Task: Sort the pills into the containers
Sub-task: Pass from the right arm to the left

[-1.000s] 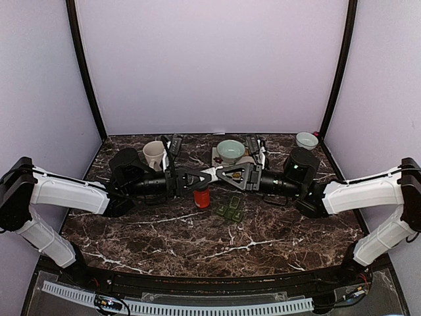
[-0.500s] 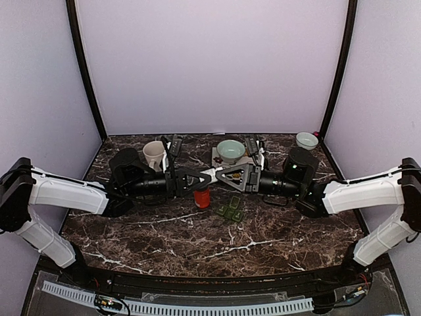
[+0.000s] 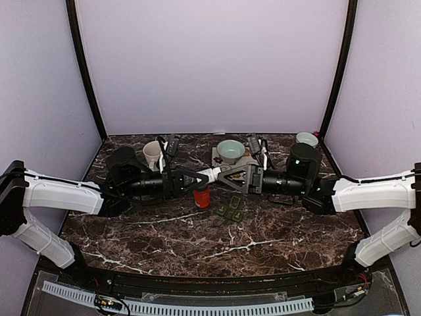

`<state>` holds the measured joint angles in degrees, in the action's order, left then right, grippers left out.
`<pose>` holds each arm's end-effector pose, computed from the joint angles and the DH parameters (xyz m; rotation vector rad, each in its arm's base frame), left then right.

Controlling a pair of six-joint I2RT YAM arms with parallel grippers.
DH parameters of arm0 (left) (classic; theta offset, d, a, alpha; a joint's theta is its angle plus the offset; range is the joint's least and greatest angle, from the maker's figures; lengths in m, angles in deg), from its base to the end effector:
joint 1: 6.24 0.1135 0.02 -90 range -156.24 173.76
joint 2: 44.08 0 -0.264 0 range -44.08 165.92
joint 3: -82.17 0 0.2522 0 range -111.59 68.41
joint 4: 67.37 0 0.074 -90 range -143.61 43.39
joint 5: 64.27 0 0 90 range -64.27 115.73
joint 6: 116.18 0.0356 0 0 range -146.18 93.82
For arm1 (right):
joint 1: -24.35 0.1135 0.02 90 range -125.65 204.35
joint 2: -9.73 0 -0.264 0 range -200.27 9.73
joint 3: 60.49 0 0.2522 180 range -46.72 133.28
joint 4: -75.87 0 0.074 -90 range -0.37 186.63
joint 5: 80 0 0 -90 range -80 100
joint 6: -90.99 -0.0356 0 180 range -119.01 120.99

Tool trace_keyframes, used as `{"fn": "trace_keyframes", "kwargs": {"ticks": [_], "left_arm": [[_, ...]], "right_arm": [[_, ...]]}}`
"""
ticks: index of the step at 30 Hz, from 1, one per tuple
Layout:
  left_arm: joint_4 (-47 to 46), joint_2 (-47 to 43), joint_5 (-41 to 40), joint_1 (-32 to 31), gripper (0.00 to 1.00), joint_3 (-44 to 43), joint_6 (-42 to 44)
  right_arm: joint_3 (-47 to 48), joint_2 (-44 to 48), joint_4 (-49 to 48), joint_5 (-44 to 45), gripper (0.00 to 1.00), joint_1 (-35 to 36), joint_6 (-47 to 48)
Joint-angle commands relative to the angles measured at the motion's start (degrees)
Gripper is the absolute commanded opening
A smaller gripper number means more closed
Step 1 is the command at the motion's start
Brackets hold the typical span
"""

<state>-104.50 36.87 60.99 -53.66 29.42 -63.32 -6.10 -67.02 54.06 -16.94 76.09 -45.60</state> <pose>0.1896 -0.2367 0.2710 0.7192 1.5060 -1.5986 0.1722 0.2443 0.2735 -0.5114 1.7929 1.6435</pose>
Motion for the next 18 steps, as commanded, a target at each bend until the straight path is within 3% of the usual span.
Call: {"fn": "trace_keyframes", "kwargs": {"ticks": [1, 6, 11, 15, 18], "left_arm": [[1.2, -3.0, 0.2, 1.0, 0.10, 1.0, 2.0], [4.8, -5.4, 0.9, 2.2, 0.05, 1.0, 3.5], [8.7, -6.7, 2.5, 3.3, 0.00, 0.4, 4.8], [10.1, -6.6, 4.9, 4.0, 0.00, -0.4, 5.1], [11.8, -6.4, 6.7, 4.2, 0.00, -1.3, 5.5]], "right_arm": [[2.4, 3.1, 6.2, 2.2, 0.68, 0.6, 6.2], [5.7, 7.1, 19.6, 14.6, 0.66, 1.8, 19.2], [10.1, 7.9, 25.5, 26.7, 0.64, 2.0, 31.2], [11.9, 5.9, 22.8, 36.0, 0.54, 2.0, 36.9], [12.1, 5.1, 16.9, 36.0, 0.46, 1.2, 36.8]]}}
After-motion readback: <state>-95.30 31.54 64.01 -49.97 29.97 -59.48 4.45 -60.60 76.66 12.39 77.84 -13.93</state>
